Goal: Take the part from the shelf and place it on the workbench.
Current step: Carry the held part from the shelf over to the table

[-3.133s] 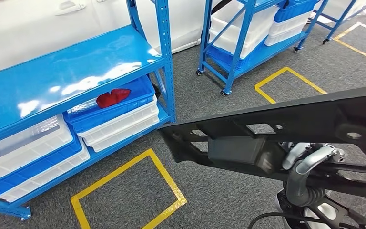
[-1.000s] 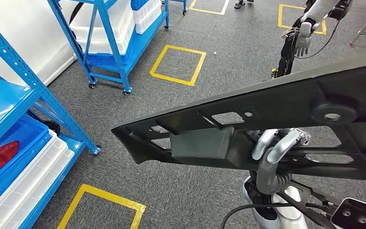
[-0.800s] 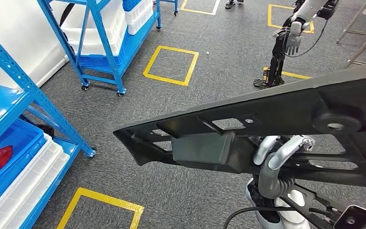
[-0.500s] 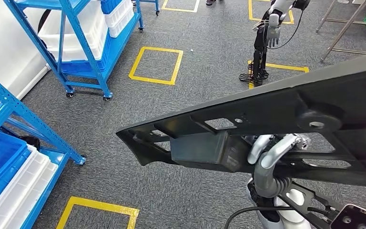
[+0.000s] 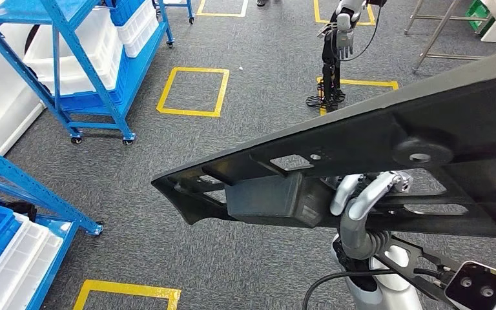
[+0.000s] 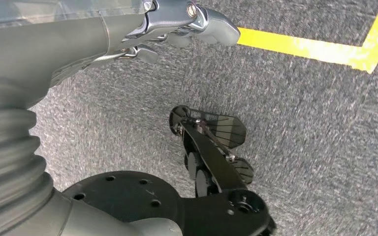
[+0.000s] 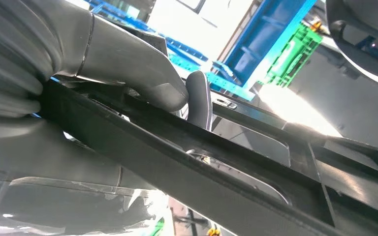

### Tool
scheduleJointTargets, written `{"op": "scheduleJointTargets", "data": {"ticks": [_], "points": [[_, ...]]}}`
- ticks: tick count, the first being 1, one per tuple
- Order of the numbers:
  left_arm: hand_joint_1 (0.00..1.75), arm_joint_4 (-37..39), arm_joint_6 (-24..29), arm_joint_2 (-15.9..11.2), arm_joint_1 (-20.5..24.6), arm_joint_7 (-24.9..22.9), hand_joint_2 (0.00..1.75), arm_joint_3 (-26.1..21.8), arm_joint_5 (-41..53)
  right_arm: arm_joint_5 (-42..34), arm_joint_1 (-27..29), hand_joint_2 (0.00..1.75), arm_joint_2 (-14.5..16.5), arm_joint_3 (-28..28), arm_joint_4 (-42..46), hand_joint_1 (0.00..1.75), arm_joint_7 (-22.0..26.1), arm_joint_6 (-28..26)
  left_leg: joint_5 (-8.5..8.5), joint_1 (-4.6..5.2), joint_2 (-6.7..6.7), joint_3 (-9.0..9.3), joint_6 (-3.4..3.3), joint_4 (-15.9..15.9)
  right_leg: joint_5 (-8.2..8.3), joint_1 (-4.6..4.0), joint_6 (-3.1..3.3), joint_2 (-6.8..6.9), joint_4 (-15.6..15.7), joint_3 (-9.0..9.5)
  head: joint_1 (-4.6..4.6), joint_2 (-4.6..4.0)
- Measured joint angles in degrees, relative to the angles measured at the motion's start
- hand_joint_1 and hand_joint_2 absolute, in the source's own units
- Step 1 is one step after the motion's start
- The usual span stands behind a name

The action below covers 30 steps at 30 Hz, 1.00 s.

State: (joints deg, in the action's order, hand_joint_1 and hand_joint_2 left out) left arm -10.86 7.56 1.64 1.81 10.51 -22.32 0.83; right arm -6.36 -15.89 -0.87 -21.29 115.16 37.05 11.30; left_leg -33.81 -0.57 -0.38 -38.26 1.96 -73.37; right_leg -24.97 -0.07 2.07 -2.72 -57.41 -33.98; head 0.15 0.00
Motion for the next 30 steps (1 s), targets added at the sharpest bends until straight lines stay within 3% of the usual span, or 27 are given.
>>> {"op": "scheduleJointTargets", "data": {"ticks": [2, 3, 5, 6, 7, 8, 10, 11, 12, 13, 14, 16, 18, 20, 22, 23, 25, 26, 27, 28, 30], "points": [[0.0, 0.0, 0.01, 0.02, 0.0, 0.03, 1.75, 0.0, 0.04, -0.02, 0.0, 1.75, 0.0, 0.0, -0.04, 1.75, 0.01, 0.0, 0.66, 0.0, 0.03, 0.44, -0.04, 1.03, 0.0, 0.0, 0.0, -0.16, -0.02, 0.02, 0.0, 0.0], [0.0, 0.0, 0.03, 0.04, 0.02, 0.11, 1.75, 0.0, 0.13, -0.05, -0.02, 1.75, 0.01, 0.0, -0.15, 1.75, 0.02, -0.01, 2.19, -0.02, 0.31, 1.65, -0.14, 3.79, -0.01, 0.01, -0.03, -0.51, -0.07, 0.06, 0.0, 0.0], [0.0, 0.0, 0.13, 0.1, 0.0, 0.28, 1.75, 0.01, 0.32, -0.17, -0.08, 1.75, 0.01, 0.0, -0.55, 1.75, 0.07, -0.02, 5.35, -0.17, 2.86, 4.95, -0.47, 11.54, -0.02, -0.03, -0.38, -1.69, -0.33, -0.09, 0.06, 0.0], [0.0, 0.0, 0.26, 0.13, 0.06, 0.33, 1.75, 0.02, 0.36, -0.47, -0.03, 1.75, 0.02, 0.04, -0.9, 1.75, 0.16, -0.03, 6.6, -0.11, 3.73, 6.35, -0.78, 14.81, 0.13, 0.1, -0.86, -2.6, -0.34, -0.28, 0.06, 0.0], [0.0, 0.0, 0.4, 0.19, 0.12, 0.33, 1.75, 0.02, 0.33, -0.87, 0.09, 1.75, 0.02, 0.14, -1.31, 1.75, 0.39, -0.02, 7.03, -0.14, 3.79, 6.95, -1.36, 16.41, -0.61, 0.12, -1.45, -1.99, -1.63, -1.15, 0.14, 0.0], [0.0, 0.0, 0.58, 0.25, 0.16, 0.32, 1.75, 0.0, 0.27, -1.27, 0.26, 1.75, 0.02, 0.25, -1.68, 1.75, 0.64, 0.01, 7.32, -0.07, 2.61, 7.03, -1.89, 16.78, -1.97, 0.25, -1.97, -0.99, -4.14, -2.56, 0.2, 0.0], [0.0, 0.0, 0.96, 0.34, 0.11, 0.19, 1.75, -0.1, 0.15, -1.79, 0.74, 1.75, 0.02, 0.54, -2.27, 1.75, 1.09, 0.16, 7.71, 0.01, 0.28, 7.15, -2.77, 17.35, -6.01, 0.38, -2.71, 1.77, -12.35, -6.66, 0.33, 0.0], [0.0, 0.0, 1.25, 0.35, 0.03, 0.04, 1.75, -0.19, 0.13, -1.81, 0.98, 1.75, 0.02, 0.69, -2.42, 1.75, 1.13, 0.26, 7.67, 0.09, -0.43, 7.12, -2.78, 17.33, -7.14, 0.51, -2.85, 2.05, -15.68, -8.26, 0.33, 0.0], [0.0, 0.0, 1.65, 0.35, 0.0, -0.18, 1.75, -0.3, 0.13, -1.81, 1.22, 1.75, 0.03, 0.9, -2.54, 1.75, 1.06, 0.33, 7.62, 0.12, -1.12, 7.12, -2.76, 17.3, -7.17, 0.62, -2.95, 2.18, -17.01, -8.89, 0.34, 0.0], [0.0, 0.0, 2.21, 0.34, 0.02, -0.45, 1.75, -0.42, 0.14, -1.81, 1.4, 1.75, 0.03, 1.11, -2.63, 1.75, 0.89, 0.33, 7.55, 0.13, -1.76, 7.14, -2.69, 17.27, -6.13, 0.7, -3.0, 2.36, -15.88, -8.26, 0.34, 0.0], [0.0, 0.0, 2.84, 0.34, 0.07, -0.68, 1.75, -0.51, 0.15, -1.79, 1.52, 1.75, 0.04, 1.29, -2.69, 1.75, 0.64, 0.22, 7.46, 0.13, -2.35, 7.2, -2.58, 17.24, -4.35, 0.76, -2.97, 2.77, -12.51, -6.45, 0.35, 0.0], [0.0, -0.01, 3.82, 0.2, 0.17, -0.97, 1.75, -0.66, 0.15, -1.65, 1.64, 1.75, 0.09, 1.65, -2.69, 1.75, 0.16, -0.17, 7.18, 0.29, -3.25, 7.38, -2.17, 17.07, -1.37, 0.58, -2.62, 4.99, -4.01, -1.88, 0.31, 0.0], [0.0, -0.02, 4.28, -0.13, 0.18, -1.1, 1.75, -0.75, 0.25, -1.44, 1.95, 1.75, 0.16, 2.26, -2.62, 1.75, -0.01, -0.72, 6.9, 0.5, -3.94, 7.52, -1.57, 16.91, -0.71, 0.14, -2.08, 6.29, -0.23, 0.05, 0.24, 0.0], [0.0, -0.02, 4.61, -0.6, 0.17, -1.59, 1.75, -0.8, 0.64, -1.29, 2.75, 1.75, 0.17, 3.37, -2.32, 1.75, 0.03, -1.3, 6.7, 0.49, -4.73, 7.68, -0.91, 16.95, -0.66, -0.08, -1.5, 5.37, -0.06, -0.01, 0.21, 0.0], [0.0, -0.02, 4.86, -1.11, 0.14, -2.17, 1.75, -0.79, 1.14, -1.26, 3.89, 1.75, 0.08, 4.89, -1.8, 1.75, 0.34, -1.74, 5.46, 0.22, -3.73, 7.29, -0.3, 15.6, -0.36, 0.12, -0.83, 4.36, 0.38, 0.16, 0.18, 0.0], [0.0, -0.02, 4.93, -1.37, 0.07, -2.37, 1.75, -0.79, 1.33, -1.34, 4.51, 1.75, 0.02, 5.66, -1.59, 1.75, 0.67, -1.89, 3.96, 0.1, -2.59, 6.33, -0.07, 13.29, -0.21, 0.27, -0.52, 3.85, 0.59, 0.27, 0.14, 0.0], [0.0, -0.02, 4.99, -1.8, -0.21, -2.59, 1.75, -0.84, 1.51, -1.68, 5.96, 1.75, -0.14, 6.99, -1.45, 1.75, 1.48, -2.04, 0.01, -0.03, -0.48, 2.77, 0.17, 5.4, -0.16, 0.25, -0.19, 2.74, 0.63, 0.27, 0.07, 0.0], [0.0, -0.02, 5.03, -2.0, -0.38, -2.65, 1.75, -0.89, 1.54, -1.85, 6.8, 1.75, -0.25, 7.57, -1.45, 1.75, 1.81, -1.99, -1.36, -0.04, -0.15, 0.95, 0.23, 1.59, -0.17, 0.18, -0.14, 2.08, 0.59, 0.27, 0.04, 0.0], [0.0, -0.02, 5.03, -2.15, -0.55, -2.69, 1.75, -0.93, 1.56, -1.97, 7.61, 1.75, -0.38, 8.08, -1.45, 1.75, 2.03, -1.88, -1.66, -0.04, -0.04, -0.16, 0.23, -0.58, -0.18, 0.13, -0.12, 1.35, 0.52, 0.27, 0.04, 0.0], [0.0, -0.02, 4.99, -2.25, -0.65, -2.69, 1.75, -0.96, 1.57, -2.04, 8.25, 1.75, -0.51, 8.49, -1.45, 1.75, 2.15, -1.73, -0.76, -0.04, 0.0, -0.21, 0.17, -0.4, -0.19, 0.11, -0.13, 0.61, 0.45, 0.29, 0.03, 0.0], [0.0, -0.02, 4.62, -2.32, -0.68, -2.5, 1.75, -0.99, 1.63, -2.36, 9.02, 1.75, -0.66, 9.11, -1.39, 1.75, 2.22, -1.27, 3.51, -0.1, 0.81, 2.74, -0.12, 6.43, -0.26, 0.15, -0.25, -0.87, 0.27, 0.39, 0.03, 0.0]]}}
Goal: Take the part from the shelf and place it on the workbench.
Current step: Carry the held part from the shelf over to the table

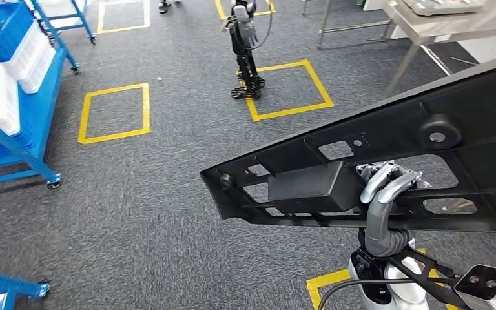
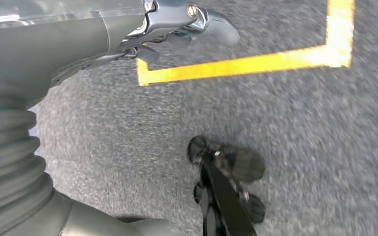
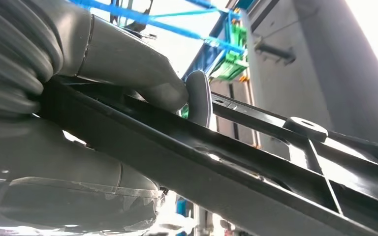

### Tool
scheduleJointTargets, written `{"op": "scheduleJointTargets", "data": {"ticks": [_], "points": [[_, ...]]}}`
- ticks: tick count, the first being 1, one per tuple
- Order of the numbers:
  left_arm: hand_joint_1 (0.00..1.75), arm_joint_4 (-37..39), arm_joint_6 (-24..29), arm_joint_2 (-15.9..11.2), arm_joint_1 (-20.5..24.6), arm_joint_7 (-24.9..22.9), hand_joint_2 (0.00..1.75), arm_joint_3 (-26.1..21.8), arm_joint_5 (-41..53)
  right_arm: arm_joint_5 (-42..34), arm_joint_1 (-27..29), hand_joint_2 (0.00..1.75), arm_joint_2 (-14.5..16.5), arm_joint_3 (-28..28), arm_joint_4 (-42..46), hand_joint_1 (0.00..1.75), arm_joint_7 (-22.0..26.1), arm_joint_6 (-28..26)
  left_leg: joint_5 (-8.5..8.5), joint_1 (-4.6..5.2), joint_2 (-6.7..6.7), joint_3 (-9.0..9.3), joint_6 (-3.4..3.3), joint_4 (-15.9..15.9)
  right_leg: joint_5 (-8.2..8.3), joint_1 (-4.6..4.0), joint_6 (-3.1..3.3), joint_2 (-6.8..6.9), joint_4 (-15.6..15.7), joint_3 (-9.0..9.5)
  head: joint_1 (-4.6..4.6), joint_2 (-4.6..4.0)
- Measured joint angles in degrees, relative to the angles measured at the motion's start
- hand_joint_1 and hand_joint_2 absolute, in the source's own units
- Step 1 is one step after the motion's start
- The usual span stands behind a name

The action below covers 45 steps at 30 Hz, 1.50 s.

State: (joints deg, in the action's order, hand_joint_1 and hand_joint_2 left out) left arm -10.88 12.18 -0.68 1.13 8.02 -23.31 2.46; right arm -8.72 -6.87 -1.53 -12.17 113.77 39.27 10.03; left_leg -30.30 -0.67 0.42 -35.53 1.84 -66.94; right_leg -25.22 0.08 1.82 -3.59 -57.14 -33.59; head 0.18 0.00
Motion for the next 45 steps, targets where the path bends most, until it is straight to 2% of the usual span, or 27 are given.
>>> {"op": "scheduleJointTargets", "data": {"ticks": [2, 3, 6, 8, 10, 11, 12, 13, 14, 16, 18, 21, 23, 25, 27, 28, 29, 32, 34, 36, 38, 39, 40, 42, 43, 44, 45], "points": [[0.0, 0.0, -0.65, 0.02, 0.08, 0.55, 1.75, -0.01, 0.04, -0.49, 0.23, 1.75, -0.05, 0.4, 0.09, 1.75, 0.01, 0.43, 2.81, -0.04, 1.84, 3.36, -0.37, 7.48, -0.06, -0.08, -0.44, -1.3, -0.28, -0.09, 0.03, 0.0], [0.0, 0.0, -1.01, 0.03, 0.14, 1.04, 1.75, -0.03, 0.0, -0.67, 0.29, 1.75, -0.06, 0.51, 0.13, 1.75, 0.01, 0.61, 3.19, 0.0, 2.47, 4.18, -0.6, 9.35, -0.01, -0.04, -0.76, -1.86, -0.37, -0.25, 0.03, 0.0], [0.0, -0.06, -1.8, 0.09, 0.51, 2.48, 1.75, -0.28, -0.25, -0.81, 0.55, 1.75, -0.14, 0.58, 0.13, 1.75, 0.02, 1.16, 3.3, 0.08, 1.6, 4.5, -1.57, 10.18, 0.13, 0.18, -1.81, -2.66, -0.45, -0.67, 0.03, 0.0], [0.0, -0.11, -1.99, 0.18, 0.65, 2.87, 1.75, -0.62, -0.34, -0.85, 0.58, 1.75, -0.21, 0.56, 0.11, 1.75, 0.02, 1.31, 3.77, -0.03, 0.47, 4.69, -2.37, 10.78, -1.77, 0.1, -2.26, -0.44, -3.18, -2.0, 0.21, 0.0], [0.0, -0.13, -2.03, 0.22, 0.56, 3.04, 1.75, -0.95, -0.37, -0.91, 0.53, 1.75, -0.25, 0.49, 0.0, 1.75, 0.02, 1.49, 3.92, 0.12, -0.65, 4.64, -2.76, 10.96, -5.61, 0.19, -2.59, 2.24, -10.37, -5.35, 0.38, 0.0], [0.0, -0.13, -2.04, 0.22, 0.48, 3.08, 1.75, -1.05, -0.4, -0.93, 0.53, 1.75, -0.28, 0.45, -0.11, 1.75, 0.02, 1.64, 3.89, 0.21, -1.22, 4.58, -2.8, 10.94, -7.15, 0.31, -2.76, 2.73, -14.19, -7.14, 0.38, 0.0], [0.0, -0.13, -2.04, 0.22, 0.43, 3.11, 1.75, -1.12, -0.43, -0.95, 0.54, 1.75, -0.35, 0.4, -0.27, 1.75, 0.01, 1.87, 3.86, 0.27, -1.82, 4.55, -2.81, 10.91, -7.78, 0.43, -2.9, 2.96, -16.63, -8.29, 0.38, 0.0], [0.0, -0.13, -2.01, 0.23, 0.44, 3.1, 1.75, -1.16, -0.44, -0.96, 0.52, 1.75, -0.46, 0.32, -0.4, 1.75, 0.01, 2.06, 3.8, 0.29, -2.4, 4.54, -2.79, 10.88, -7.31, 0.52, -2.99, 3.11, -16.9, -8.35, 0.38, 0.0], [0.0, -0.13, -1.97, 0.25, 0.49, 3.03, 1.75, -1.19, -0.4, -0.96, 0.48, 1.75, -0.58, 0.23, -0.48, 1.75, 0.01, 2.21, 3.72, 0.3, -2.91, 4.57, -2.72, 10.83, -5.86, 0.59, -3.0, 3.37, -14.67, -7.14, 0.39, 0.0], [0.0, -0.13, -1.81, 0.32, 0.6, 2.67, 1.75, -1.22, -0.21, -0.96, 0.16, 1.75, -0.8, 0.01, -0.53, 1.75, 0.02, 2.32, 3.45, 0.4, -3.81, 4.72, -2.41, 10.66, -2.43, 0.47, -2.73, 5.17, -6.31, -2.66, 0.39, 0.0], [0.0, -0.13, -1.62, 0.36, 0.64, 2.26, 1.75, -1.25, -0.03, -0.91, -0.26, 1.75, -0.96, -0.29, -0.52, 1.75, 0.02, 2.32, 3.12, 0.62, -4.59, 4.86, -1.88, 10.45, -0.98, 0.04, -2.19, 6.59, -0.89, 0.09, 0.33, 0.0], [0.0, -0.13, -1.49, 0.4, 0.74, 1.95, 1.75, -1.31, 0.05, -0.87, -0.45, 1.75, -1.23, -0.62, -0.49, 1.75, 0.02, 2.32, 2.7, 0.63, -5.56, 5.14, -0.94, 10.37, -0.84, -0.12, -1.4, 5.47, -0.04, 0.31, 0.29, 0.0], [0.0, -0.13, -1.43, 0.49, 0.83, 1.86, 1.75, -1.37, 0.01, -0.85, -0.56, 1.75, -1.34, -0.8, -0.4, 1.75, 0.02, 2.34, 1.16, 0.38, -4.06, 4.48, -0.34, 8.38, -0.57, 0.17, -0.8, 4.49, 0.36, 0.51, 0.24, 0.0], [0.0, -0.13, -1.24, 0.61, 0.74, 1.78, 1.75, -1.6, -0.21, -0.81, -0.64, 1.75, -1.37, -1.09, -0.34, 1.75, 0.02, 2.48, -2.44, 0.12, -1.65, 1.5, 0.07, 1.7, -0.47, 0.23, -0.4, 3.52, 0.5, 0.62, 0.17, 0.0], [0.0, -0.13, -0.97, 0.66, 0.48, 1.78, 1.75, -1.98, -0.45, -0.54, -0.49, 1.75, -1.4, -1.48, -0.35, 1.75, 0.01, 2.68, -5.12, 0.05, -0.91, -2.12, 0.3, -5.74, -0.5, 0.13, -0.26, 2.31, 0.38, 0.6, 0.15, 0.0], [0.0, -0.13, -0.89, 0.67, 0.37, 1.81, 1.75, -2.17, -0.49, -0.23, -0.38, 1.75, -1.41, -1.72, -0.36, 1.75, -0.01, 2.76, -4.91, 0.04, -0.85, -2.87, 0.34, -7.0, -0.53, 0.11, -0.27, 1.64, 0.27, 0.61, 0.14, 0.0], [0.0, -0.13, -0.85, 0.69, 0.3, 1.87, 1.75, -2.31, -0.46, 0.15, -0.27, 1.75, -1.42, -2.0, -0.36, 1.75, -0.02, 2.81, -3.53, 0.01, -0.79, -2.5, 0.32, -5.81, -0.57, 0.12, -0.32, 0.96, 0.17, 0.64, 0.13, 0.0], [0.0, -0.13, -0.86, 0.73, 0.29, 2.04, 1.75, -2.48, 0.17, 1.48, -0.1, 1.75, -1.42, -2.77, -0.32, 1.75, -0.01, 2.57, 2.17, -0.29, 1.43, 2.44, 0.0, 5.75, -0.8, 0.18, -0.8, -0.95, -0.26, 0.64, 0.14, 0.0], [0.0, -0.13, -1.04, 0.75, 0.44, 1.97, 1.75, -2.48, 0.7, 2.2, 0.0, 1.75, -1.42, -3.01, -0.18, 1.75, 0.01, 2.2, 2.91, -0.29, 2.82, 3.89, -0.41, 9.29, -0.73, 0.22, -1.4, -1.92, -0.47, 0.26, 0.15, 0.0], [0.0, -0.13, -1.56, 0.78, 0.75, 1.82, 1.75, -2.48, 1.01, 2.58, 0.11, 1.75, -1.42, -3.11, 0.14, 1.75, -0.01, 2.04, 3.05, -0.16, 2.15, 3.98, -1.12, 9.57, -0.54, 0.36, -2.11, -2.65, -0.41, -0.07, 0.16, 0.0], [0.0, -0.13, -2.22, 0.81, 0.98, 1.73, 1.75, -2.49, 1.18, 2.78, -0.04, 1.75, -1.42, -3.14, 0.51, 1.75, -0.08, 1.98, 3.41, -0.2, 1.04, 4.16, -2.0, 10.03, -1.63, 0.32, -2.67, -0.93, -1.91, -0.84, 0.3, 0.0], [0.0, -0.13, -2.54, 0.82, 1.03, 1.72, 1.75, -2.49, 1.21, 2.85, -0.27, 1.75, -1.4, -3.16, 0.62, 1.75, -0.15, 1.96, 3.56, -0.21, 0.44, 4.18, -2.38, 10.24, -3.08, 0.28, -2.9, 0.52, -4.3, -1.95, 0.39, 0.0], [0.0, -0.13, -2.81, 0.81, 1.05, 1.72, 1.75, -2.49, 1.24, 2.9, -0.54, 1.75, -1.39, -3.2, 0.67, 1.75, -0.23, 1.95, 3.58, -0.08, -0.16, 4.17, -2.58, 10.28, -4.95, 0.3, -3.1, 1.98, -7.84, -3.6, 0.49, 0.0], [0.0, -0.13, -3.39, 0.81, 1.01, 1.78, 1.75, -2.5, 1.22, 2.85, -1.1, 1.75, -1.37, -3.25, 0.58, 1.75, -0.49, 1.97, 3.52, 0.13, -1.42, 4.1, -2.77, 10.26, -7.98, 0.49, -3.44, 2.94, -15.27, -7.13, 0.56, 0.0], [0.0, -0.13, -3.64, 0.81, 1.02, 1.85, 1.75, -2.5, 1.2, 2.72, -1.42, 1.75, -1.37, -3.26, 0.47, 1.75, -0.7, 2.01, 3.48, 0.19, -2.05, 4.1, -2.79, 10.25, -8.19, 0.56, -3.53, 3.04, -16.96, -7.93, 0.57, 0.0], [0.0, -0.13, -3.88, 0.81, 1.07, 1.93, 1.75, -2.51, 1.19, 2.56, -1.8, 1.75, -1.38, -3.26, 0.32, 1.75, -0.91, 2.06, 3.44, 0.23, -2.63, 4.13, -2.77, 10.23, -7.27, 0.61, -3.54, 3.17, -16.28, -7.55, 0.57, 0.0], [0.0, -0.13, -4.07, 0.81, 1.15, 2.02, 1.75, -2.51, 1.17, 2.37, -2.28, 1.75, -1.38, -3.26, 0.14, 1.75, -1.11, 2.11, 3.38, 0.25, -3.18, 4.21, -2.71, 10.23, -5.48, 0.62, -3.44, 3.53, -13.26, -5.96, 0.57, 0.0]]}}
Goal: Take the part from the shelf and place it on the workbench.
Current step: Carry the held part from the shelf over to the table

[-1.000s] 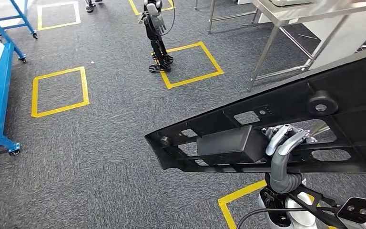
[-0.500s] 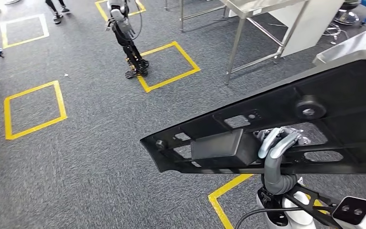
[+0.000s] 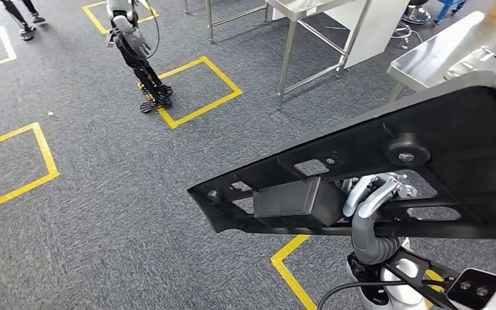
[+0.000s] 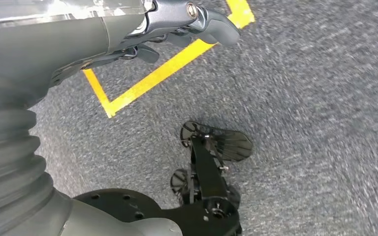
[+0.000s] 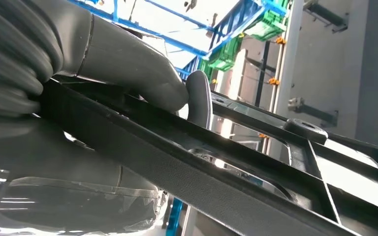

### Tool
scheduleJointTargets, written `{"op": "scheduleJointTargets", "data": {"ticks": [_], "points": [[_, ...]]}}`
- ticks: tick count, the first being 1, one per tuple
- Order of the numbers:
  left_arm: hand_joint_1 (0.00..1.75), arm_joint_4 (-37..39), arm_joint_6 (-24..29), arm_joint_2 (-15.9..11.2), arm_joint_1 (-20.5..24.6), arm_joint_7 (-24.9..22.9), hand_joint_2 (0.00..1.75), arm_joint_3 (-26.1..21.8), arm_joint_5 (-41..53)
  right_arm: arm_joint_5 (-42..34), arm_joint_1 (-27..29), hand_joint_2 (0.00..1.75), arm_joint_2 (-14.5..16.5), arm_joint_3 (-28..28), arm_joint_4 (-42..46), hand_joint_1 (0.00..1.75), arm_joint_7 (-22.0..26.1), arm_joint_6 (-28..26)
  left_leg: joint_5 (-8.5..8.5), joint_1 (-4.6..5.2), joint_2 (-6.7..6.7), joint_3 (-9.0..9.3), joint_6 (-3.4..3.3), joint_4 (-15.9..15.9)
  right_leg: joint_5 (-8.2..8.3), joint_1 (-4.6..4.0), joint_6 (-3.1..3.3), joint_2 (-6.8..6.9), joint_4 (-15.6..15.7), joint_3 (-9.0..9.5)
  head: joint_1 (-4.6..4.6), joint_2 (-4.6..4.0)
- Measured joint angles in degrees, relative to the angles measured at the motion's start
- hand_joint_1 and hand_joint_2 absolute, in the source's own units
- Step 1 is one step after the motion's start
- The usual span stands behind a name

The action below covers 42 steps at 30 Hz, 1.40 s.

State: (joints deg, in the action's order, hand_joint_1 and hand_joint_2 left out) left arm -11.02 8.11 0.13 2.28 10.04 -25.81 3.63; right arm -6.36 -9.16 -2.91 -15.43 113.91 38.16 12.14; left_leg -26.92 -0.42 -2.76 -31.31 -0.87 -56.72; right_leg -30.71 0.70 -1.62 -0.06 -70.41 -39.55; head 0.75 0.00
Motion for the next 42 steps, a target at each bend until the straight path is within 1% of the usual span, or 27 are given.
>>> {"op": "scheduleJointTargets", "data": {"ticks": [2, 3, 4, 6, 8, 10, 12, 13, 14, 15, 16, 18, 20, 22, 24, 26, 27, 28, 29, 30, 32, 34, 35, 37, 39, 40, 42], "points": [[0.0, 0.0, -0.34, 0.0, 0.13, 0.13, 1.75, 0.0, -0.01, -0.39, -1.16, 1.75, 0.01, -0.01, -0.34, 1.75, -0.27, 0.05, -0.19, 0.19, -0.9, 0.22, 0.29, -0.06, 3.41, -0.34, 0.52, 2.11, 8.47, 4.45, 0.0, 0.0], [0.0, 0.0, -0.47, 0.0, 0.15, 0.16, 1.75, -0.01, -0.01, -0.62, -1.76, 1.75, 0.01, -0.02, -0.49, 1.75, -0.37, 0.05, -0.28, 0.32, -1.3, 0.29, 0.53, -0.09, 4.25, -0.59, 0.86, 2.96, 11.39, 5.9, -0.02, 0.0], [0.0, 0.0, -0.56, 0.0, 0.15, 0.16, 1.75, -0.01, -0.01, -0.85, -2.28, 1.75, 0.02, -0.04, -0.64, 1.75, -0.46, 0.05, -0.37, 0.43, -1.69, 0.33, 0.79, -0.12, 4.45, -0.84, 1.17, 3.46, 12.79, 6.5, -0.03, 0.0], [0.0, -0.01, -0.61, 0.0, 0.19, 0.07, 1.75, -0.02, -0.01, -1.17, -2.89, 1.75, 0.02, -0.07, -0.93, 1.75, -0.6, 0.04, -0.49, 0.5, -2.61, 0.48, 1.39, -0.05, 4.51, -0.96, 1.71, 2.58, 13.15, 6.37, -0.06, 0.0], [0.0, -0.03, -0.61, -0.02, 0.25, -0.06, 1.75, -0.02, 0.02, -1.37, -3.24, 1.75, 0.02, -0.19, -1.18, 1.75, -0.74, 0.05, -1.44, 0.31, -1.73, 0.22, 2.01, -1.08, 4.84, -0.67, 2.27, 1.58, 13.64, 6.57, -0.12, 0.0], [0.0, -0.04, -0.61, -0.01, 0.17, -0.29, 1.75, -0.03, 0.12, -1.75, -3.67, 1.75, 0.07, -0.5, -1.45, 1.75, -0.87, 0.08, -4.57, -0.01, 0.84, -2.16, 2.47, -6.41, 5.1, -0.41, 2.74, 0.62, 13.98, 6.74, -0.22, 0.0], [0.0, -0.04, -0.58, 0.02, -0.1, -0.54, 1.75, -0.07, 0.24, -2.34, -3.88, 1.75, 0.12, -0.84, -1.85, 1.75, -0.96, 0.13, -7.87, -0.15, 2.17, -5.98, 2.74, -14.31, 5.12, -0.43, 2.92, -0.54, 13.91, 6.7, -0.27, 0.0], [0.0, -0.04, -0.57, 0.02, -0.23, -0.61, 1.75, -0.09, 0.29, -2.59, -3.88, 1.75, 0.13, -0.98, -2.06, 1.75, -0.99, 0.16, -8.3, -0.19, 2.32, -7.26, 2.83, -16.72, 5.11, -0.44, 2.92, -1.19, 13.83, 6.69, -0.28, 0.0], [0.0, -0.04, -0.57, 0.02, -0.31, -0.63, 1.75, -0.1, 0.34, -2.76, -3.88, 1.75, 0.13, -1.12, -2.28, 1.75, -1.02, 0.17, -7.52, -0.25, 2.36, -7.53, 2.87, -16.86, 5.07, -0.42, 2.88, -1.85, 13.7, 6.7, -0.28, 0.0], [0.0, -0.04, -0.57, 0.02, -0.35, -0.63, 1.75, -0.11, 0.38, -2.87, -3.89, 1.75, 0.13, -1.25, -2.46, 1.75, -1.03, 0.17, -5.76, -0.35, 2.48, -6.75, 2.88, -14.74, 5.01, -0.39, 2.79, -2.52, 13.54, 6.71, -0.28, 0.0], [0.0, -0.04, -0.55, 0.02, -0.35, -0.64, 1.75, -0.12, 0.42, -2.94, -3.91, 1.75, 0.13, -1.36, -2.62, 1.75, -1.03, 0.17, -3.42, -0.51, 2.98, -5.08, 2.87, -10.8, 4.89, -0.34, 2.63, -3.16, 13.33, 6.7, -0.28, 0.0], [0.0, -0.04, -0.45, 0.03, -0.35, -0.65, 1.75, -0.2, 0.43, -3.04, -4.05, 1.75, 0.14, -1.57, -2.9, 1.75, -1.02, 0.19, -0.59, -0.79, 4.98, -1.98, 2.76, -3.62, 4.66, -0.4, 2.13, -4.32, 12.81, 6.43, -0.25, 0.0], [0.0, -0.04, -0.09, 0.04, -0.25, -0.66, 1.75, -0.36, 0.43, -3.2, -4.2, 1.75, 0.14, -1.76, -3.15, 1.75, -1.01, 0.19, -0.37, -0.77, 5.95, -1.04, 2.32, -1.36, 4.72, -0.41, 1.46, -5.28, 12.58, 5.96, -0.23, 0.0], [0.0, -0.05, 0.28, 0.06, -0.09, -0.66, 1.75, -0.49, 0.43, -3.34, -4.24, 1.75, 0.14, -1.86, -3.27, 1.75, -1.0, 0.19, -0.09, -0.71, 5.02, -0.99, 1.52, -1.13, 4.87, -0.2, 0.76, -5.84, 12.66, 5.72, -0.25, 0.0], [0.0, -0.07, 0.4, 0.08, -0.06, -0.65, 1.75, -0.68, 0.43, -3.45, -4.36, 1.75, 0.14, -1.89, -3.31, 1.75, -0.98, 0.19, 0.26, -0.75, 3.97, -0.84, 0.7, -0.65, 3.51, -0.18, 0.19, -3.87, 10.71, 4.8, -0.06, 0.0], [0.0, -0.07, 0.65, 0.09, -0.18, -0.56, 1.75, -1.01, 0.37, -3.55, -4.53, 1.75, 0.13, -1.95, -3.4, 1.75, -0.96, 0.16, 0.34, -0.62, 2.83, -0.8, 0.26, -0.44, 0.04, -0.17, -0.22, -1.17, 4.3, 1.8, 0.16, 0.0], [0.0, -0.07, 1.09, 0.07, -0.28, -0.47, 1.75, -1.23, 0.24, -3.57, -4.54, 1.75, 0.13, -1.98, -3.48, 1.75, -0.97, 0.14, 0.31, -0.51, 2.21, -0.83, 0.17, -0.45, -1.66, -0.09, -0.37, -0.68, 0.3, -0.13, 0.19, 0.0], [0.0, -0.07, 1.78, 0.02, -0.37, -0.35, 1.75, -1.48, 0.07, -3.58, -4.49, 1.75, 0.13, -2.01, -3.58, 1.75, -0.98, 0.11, 0.27, -0.42, 1.6, -0.83, 0.12, -0.46, -2.55, -0.01, -0.46, -0.52, -2.68, -1.57, 0.18, 0.0], [0.0, -0.07, 2.62, -0.05, -0.42, -0.21, 1.75, -1.8, -0.2, -3.6, -4.43, 1.75, 0.13, -2.01, -3.67, 1.75, -0.99, 0.09, 0.22, -0.35, 0.98, -0.82, 0.1, -0.47, -2.43, 0.03, -0.47, -0.43, -3.8, -2.1, 0.19, 0.0], [0.0, -0.09, 3.41, -0.18, -0.44, -0.13, 1.75, -2.16, -0.44, -3.61, -4.38, 1.75, 0.13, -2.01, -3.72, 1.75, -1.0, 0.08, 0.16, -0.29, 0.42, -0.75, 0.12, -0.48, -1.13, 0.03, -0.37, -0.25, -2.19, -1.27, 0.19, 0.0], [0.0, -0.15, 4.42, -0.5, -0.42, -0.06, 1.75, -2.89, -0.8, -3.64, -4.37, 1.75, 0.13, -2.01, -3.75, 1.75, -1.0, 0.08, -0.01, -0.15, -0.54, -0.5, 0.31, -0.48, 2.48, -0.23, 0.23, 1.38, 5.9, 2.94, 0.19, 0.0], [0.0, -0.2, 4.85, -0.98, -0.43, -0.07, 1.75, -3.45, -0.97, -3.67, -4.41, 1.75, 0.13, -2.01, -3.75, 1.75, -0.99, 0.08, -0.22, 0.08, -1.32, -0.28, 0.79, -0.53, 4.32, -0.79, 1.01, 3.03, 11.97, 6.0, 0.11, 0.0], [0.0, -0.21, 4.97, -1.33, -0.45, -0.08, 1.75, -3.74, -1.05, -3.68, -4.4, 1.75, 0.11, -1.98, -3.75, 1.75, -0.97, 0.07, -0.29, 0.14, -1.7, -0.2, 1.09, -0.51, 4.35, -1.04, 1.33, 3.28, 12.92, 6.38, 0.07, 0.0], [0.0, -0.27, 5.1, -2.1, -0.46, -0.19, 1.75, -4.25, -1.14, -3.68, -4.26, 1.75, 0.05, -1.87, -3.75, 1.75, -0.82, 0.03, -0.43, 0.14, -2.41, 0.0, 1.77, -0.38, 4.6, -1.01, 1.86, 2.12, 13.13, 6.3, 0.04, 0.0], [0.0, -0.34, 5.08, -2.75, -0.55, -0.35, 1.75, -4.58, -1.15, -3.69, -4.08, 1.75, -0.1, -1.74, -3.75, 1.75, -0.4, 0.02, -1.69, -0.01, -1.11, -0.4, 2.39, -1.82, 4.99, -0.65, 2.47, 1.15, 13.69, 6.56, -0.02, 0.0], [0.0, -0.37, 5.08, -3.04, -0.67, -0.43, 1.75, -4.74, -1.17, -3.7, -3.97, 1.75, -0.18, -1.7, -3.78, 1.75, -0.15, 0.02, -3.17, -0.1, 0.11, -1.38, 2.63, -4.12, 5.18, -0.46, 2.74, 0.69, 13.93, 6.71, -0.11, 0.0], [0.0, -0.37, 5.18, -3.5, -1.12, -0.63, 1.75, -5.28, -1.3, -3.76, -3.58, 1.75, -0.36, -1.66, -3.91, 1.75, 0.23, 0.04, -6.87, -0.24, 1.97, -4.87, 2.92, -11.84, 5.26, -0.51, 3.03, -0.38, 13.94, 6.68, -0.27, 0.0]]}}
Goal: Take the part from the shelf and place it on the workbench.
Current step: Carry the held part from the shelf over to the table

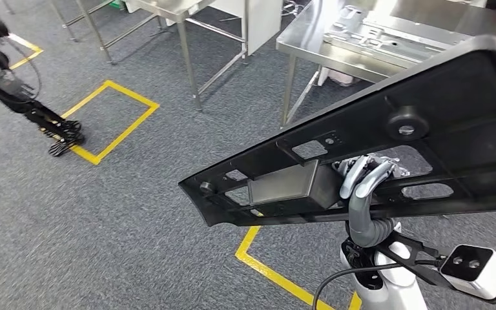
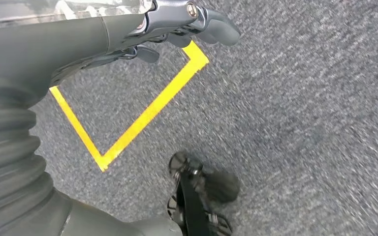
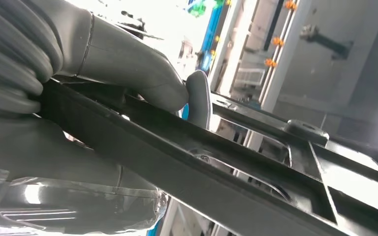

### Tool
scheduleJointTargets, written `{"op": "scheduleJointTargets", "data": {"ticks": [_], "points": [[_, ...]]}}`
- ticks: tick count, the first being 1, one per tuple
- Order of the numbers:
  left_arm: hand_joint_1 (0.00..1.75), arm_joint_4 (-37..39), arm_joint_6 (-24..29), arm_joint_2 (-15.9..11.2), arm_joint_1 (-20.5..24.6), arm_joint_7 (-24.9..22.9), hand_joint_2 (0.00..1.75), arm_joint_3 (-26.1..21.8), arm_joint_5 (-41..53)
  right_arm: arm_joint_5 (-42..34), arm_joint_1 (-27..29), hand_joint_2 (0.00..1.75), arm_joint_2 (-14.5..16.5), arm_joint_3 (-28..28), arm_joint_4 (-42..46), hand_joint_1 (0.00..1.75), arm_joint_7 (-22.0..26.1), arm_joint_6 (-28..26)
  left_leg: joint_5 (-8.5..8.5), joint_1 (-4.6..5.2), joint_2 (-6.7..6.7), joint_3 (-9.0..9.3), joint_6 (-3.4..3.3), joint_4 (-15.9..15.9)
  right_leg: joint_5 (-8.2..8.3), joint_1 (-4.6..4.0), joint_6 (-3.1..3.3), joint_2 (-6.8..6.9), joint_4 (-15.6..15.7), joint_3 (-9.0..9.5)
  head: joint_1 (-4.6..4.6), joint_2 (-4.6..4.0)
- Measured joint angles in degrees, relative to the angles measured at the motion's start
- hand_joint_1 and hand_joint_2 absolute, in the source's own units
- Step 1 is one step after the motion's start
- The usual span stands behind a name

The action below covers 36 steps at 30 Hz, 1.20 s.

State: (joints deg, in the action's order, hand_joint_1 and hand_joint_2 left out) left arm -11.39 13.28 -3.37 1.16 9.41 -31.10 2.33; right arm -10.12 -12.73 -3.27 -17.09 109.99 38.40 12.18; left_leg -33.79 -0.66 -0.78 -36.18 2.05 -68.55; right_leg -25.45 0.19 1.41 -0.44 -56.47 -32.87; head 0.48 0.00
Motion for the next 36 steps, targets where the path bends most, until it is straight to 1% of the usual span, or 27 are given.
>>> {"op": "scheduleJointTargets", "data": {"ticks": [1, 2, 3, 4, 6, 7, 8, 10, 11, 13, 14, 16, 17, 18, 19, 21, 22, 23, 26, 28, 30, 31, 32, 33, 34, 35, 36], "points": [[0.0, 0.0, 0.07, -0.12, -0.26, -0.14, 1.75, -0.27, -0.09, -0.04, 0.33, 1.75, -0.12, 0.03, -0.11, 1.75, 0.17, 0.01, -1.12, -0.02, 0.26, -1.63, 0.11, -3.38, 0.0, -0.01, 0.04, -0.65, -0.05, -0.01, -0.05, 0.0], [0.0, 0.0, 0.12, -0.2, -0.5, -0.27, 1.75, -0.51, -0.19, -0.09, 0.7, 1.75, -0.25, 0.07, -0.22, 1.75, 0.37, 0.02, -1.2, -0.05, 0.36, -2.55, 0.18, -5.12, -0.02, -0.01, 0.03, -1.34, -0.14, -0.02, -0.06, 0.0], [0.0, 0.0, 0.11, -0.22, -0.67, -0.41, 1.75, -0.66, -0.27, -0.13, 1.03, 1.75, -0.37, 0.11, -0.32, 1.75, 0.55, 0.01, -0.08, -0.11, 0.41, -2.35, 0.21, -4.41, -0.05, 0.02, -0.02, -2.02, -0.27, -0.02, -0.07, 0.0], [0.0, 0.0, 0.03, -0.22, -0.76, -0.52, 1.75, -0.75, -0.31, -0.15, 1.27, 1.75, -0.45, 0.15, -0.37, 1.75, 0.68, 0.01, 1.97, -0.22, 0.7, -1.1, 0.2, -1.42, -0.12, 0.06, -0.12, -2.7, -0.45, -0.01, -0.06, 0.0], [0.0, 0.0, -0.35, -0.21, -0.84, -0.54, 1.75, -0.91, -0.31, -0.2, 1.44, 1.75, -0.55, 0.21, -0.41, 1.75, 0.77, 0.02, 5.66, -0.55, 2.65, 2.37, 0.0, 6.6, -0.36, 0.03, -0.5, -3.95, -0.98, -0.15, -0.05, 0.0], [0.0, 0.0, -0.62, -0.2, -0.84, -0.41, 1.75, -1.0, -0.22, -0.23, 1.42, 1.75, -0.57, 0.22, -0.44, 1.75, 0.78, 0.04, 6.47, -0.63, 3.59, 3.56, -0.17, 9.3, -0.41, 0.01, -0.78, -4.48, -1.19, -0.34, -0.03, 0.0], [0.0, 0.0, -0.89, -0.18, -0.8, -0.24, 1.75, -1.08, -0.12, -0.26, 1.4, 1.75, -0.6, 0.25, -0.49, 1.75, 0.79, 0.05, 6.53, -0.62, 4.21, 4.09, -0.43, 10.54, -0.4, 0.03, -1.12, -4.99, -1.31, -0.56, -0.03, 0.0], [0.0, -0.04, -1.4, -0.13, -0.67, 0.22, 1.75, -1.23, 0.06, -0.31, 1.38, 1.75, -0.64, 0.32, -0.63, 1.75, 0.82, 0.09, 6.49, -0.52, 3.67, 4.26, -1.09, 10.84, -0.15, 0.14, -1.86, -5.94, -1.2, -0.95, -0.01, 0.0], [0.0, -0.08, -1.7, -0.09, -0.61, 0.48, 1.75, -1.27, 0.13, -0.33, 1.36, 1.75, -0.68, 0.38, -0.68, 1.75, 0.84, 0.12, 6.67, -0.58, 3.11, 4.33, -1.5, 11.05, -0.26, 0.18, -2.17, -5.69, -1.35, -1.09, -0.02, 0.0], [0.0, -0.15, -2.48, -0.01, -0.6, 1.06, 1.75, -1.32, 0.38, -0.38, 1.12, 1.75, -0.76, 0.45, -0.79, 1.75, 0.85, 0.17, 7.03, -0.76, 1.89, 4.44, -2.27, 11.55, -2.15, 0.12, -2.71, -3.3, -4.17, -2.47, 0.21, 0.0], [0.0, -0.17, -2.88, 0.02, -0.64, 1.34, 1.75, -1.33, 0.55, -0.44, 1.0, 1.75, -0.79, 0.46, -0.87, 1.75, 0.86, 0.19, 7.08, -0.69, 1.25, 4.44, -2.5, 11.63, -4.0, 0.2, -2.95, -1.71, -7.53, -4.04, 0.33, 0.0], [0.0, -0.2, -3.67, 0.05, -0.79, 1.81, 1.75, -1.34, 0.93, -0.56, 0.84, 1.75, -0.81, 0.46, -1.15, 1.75, 0.86, 0.14, 7.01, -0.57, -0.04, 4.37, -2.65, 11.6, -7.32, 0.43, -3.46, -0.3, -15.36, -7.84, 0.44, 0.0], [0.0, -0.2, -4.08, 0.07, -0.82, 2.05, 1.75, -1.34, 1.14, -0.6, 0.85, 1.75, -0.83, 0.46, -1.32, 1.75, 0.86, 0.09, 6.96, -0.54, -0.7, 4.36, -2.65, 11.58, -7.73, 0.56, -3.62, -0.12, -17.55, -8.92, 0.45, 0.0], [0.0, -0.2, -4.49, 0.08, -0.79, 2.28, 1.75, -1.34, 1.4, -0.61, 0.86, 1.75, -0.85, 0.46, -1.44, 1.75, 0.86, 0.03, 6.9, -0.53, -1.3, 4.39, -2.59, 11.56, -6.99, 0.64, -3.7, 0.05, -17.31, -8.79, 0.46, 0.0], [0.0, -0.2, -4.85, 0.1, -0.72, 2.47, 1.75, -1.34, 1.66, -0.61, 0.84, 1.75, -0.87, 0.46, -1.52, 1.75, 0.86, -0.04, 6.83, -0.53, -1.83, 4.48, -2.48, 11.55, -5.34, 0.69, -3.69, 0.39, -14.68, -7.43, 0.46, 0.0], [0.0, -0.2, -5.32, 0.16, -0.56, 2.72, 1.75, -1.34, 2.13, -0.59, 0.75, 1.75, -0.88, 0.46, -1.56, 1.75, 0.87, -0.22, 6.56, -0.35, -2.74, 4.8, -2.06, 11.51, -1.82, 0.51, -3.27, 2.36, -6.23, -2.95, 0.45, 0.0], [0.0, -0.2, -5.46, 0.19, -0.51, 2.8, 1.75, -1.34, 2.32, -0.57, 0.68, 1.75, -0.88, 0.46, -1.56, 1.75, 0.88, -0.34, 6.43, -0.22, -3.13, 4.95, -1.77, 11.49, -0.87, 0.33, -2.89, 3.18, -3.13, -1.38, 0.41, 0.0], [0.0, -0.2, -5.55, 0.2, -0.44, 2.86, 1.75, -1.34, 2.51, -0.55, 0.63, 1.75, -0.89, 0.46, -1.56, 1.75, 0.88, -0.46, 6.31, -0.09, -3.51, 5.07, -1.44, 11.47, -0.51, 0.15, -2.51, 3.69, -1.45, -0.6, 0.39, 0.0], [0.0, -0.22, -5.71, 0.21, -0.24, 2.92, 1.75, -1.34, 2.92, -0.52, 0.51, 1.75, -0.91, 0.54, -1.46, 1.75, 0.89, -0.72, 6.04, -0.12, -4.54, 5.37, -0.41, 11.58, -0.38, 0.04, -1.48, 2.45, -0.97, -0.76, 0.34, 0.0], [0.0, -0.25, -5.8, 0.2, -0.1, 2.88, 1.75, -1.33, 3.21, -0.47, 0.2, 1.75, -0.91, 0.65, -1.2, 1.75, 0.9, -0.61, 4.48, -0.34, -3.07, 4.77, 0.13, 9.55, -0.06, 0.33, -0.83, 1.44, -0.49, -0.49, 0.19, 0.0], [0.0, -0.26, -5.85, 0.17, -0.09, 2.8, 1.75, -1.33, 3.45, -0.4, -0.18, 1.75, -0.91, 0.74, -1.02, 1.75, 0.9, -0.26, 1.03, -0.47, -0.58, 1.95, 0.36, 3.05, 0.05, 0.39, -0.42, 0.44, -0.29, -0.3, -0.13, 0.0], [0.0, -0.26, -5.86, 0.15, -0.17, 2.76, 1.75, -1.33, 3.55, -0.35, -0.28, 1.75, -0.91, 0.79, -1.02, 1.75, 0.9, -0.08, -0.62, -0.47, 0.02, 0.02, 0.4, -0.96, 0.03, 0.31, -0.29, -0.15, -0.34, -0.31, -0.25, 0.0], [0.0, -0.26, -5.85, 0.13, -0.3, 2.73, 1.75, -1.33, 3.63, -0.29, -0.3, 1.75, -0.91, 0.87, -0.98, 1.75, 0.9, 0.17, -1.43, -0.47, 0.29, -1.52, 0.41, -3.91, 0.01, 0.21, -0.23, -0.82, -0.39, -0.29, -0.32, 0.0], [0.0, -0.26, -5.86, 0.12, -0.43, 2.71, 1.75, -1.34, 3.72, -0.22, -0.33, 1.75, -0.91, 1.0, -0.89, 1.75, 0.9, 0.43, -1.09, -0.47, 0.39, -2.18, 0.33, -4.86, -0.02, 0.11, -0.19, -1.52, -0.47, -0.26, -0.32, 0.0], [0.0, -0.26, -5.88, 0.14, -0.52, 2.71, 1.75, -1.34, 3.75, -0.17, -0.43, 1.75, -0.91, 1.12, -0.77, 1.75, 0.9, 0.64, 0.44, -0.47, 0.54, -1.76, 0.18, -3.44, -0.05, 0.04, -0.19, -2.22, -0.55, -0.2, -0.33, 0.0], [0.0, -0.26, -5.91, 0.14, -0.57, 2.71, 1.75, -1.36, 3.78, -0.13, -0.62, 1.75, -0.91, 1.22, -0.6, 1.75, 0.9, 0.89, 2.69, -0.47, 0.97, -0.41, -0.06, -0.05, -0.09, -0.01, -0.23, -2.88, -0.63, -0.13, -0.32, 0.0], [0.0, -0.26, -5.93, 0.13, -0.57, 2.73, 1.75, -1.39, 3.79, -0.12, -0.9, 1.75, -0.91, 1.28, -0.45, 1.75, 0.9, 1.06, 4.74, -0.44, 2.04, 1.24, -0.41, 3.99, -0.15, -0.06, -0.33, -3.48, -0.72, -0.11, -0.32, 0.0]]}}
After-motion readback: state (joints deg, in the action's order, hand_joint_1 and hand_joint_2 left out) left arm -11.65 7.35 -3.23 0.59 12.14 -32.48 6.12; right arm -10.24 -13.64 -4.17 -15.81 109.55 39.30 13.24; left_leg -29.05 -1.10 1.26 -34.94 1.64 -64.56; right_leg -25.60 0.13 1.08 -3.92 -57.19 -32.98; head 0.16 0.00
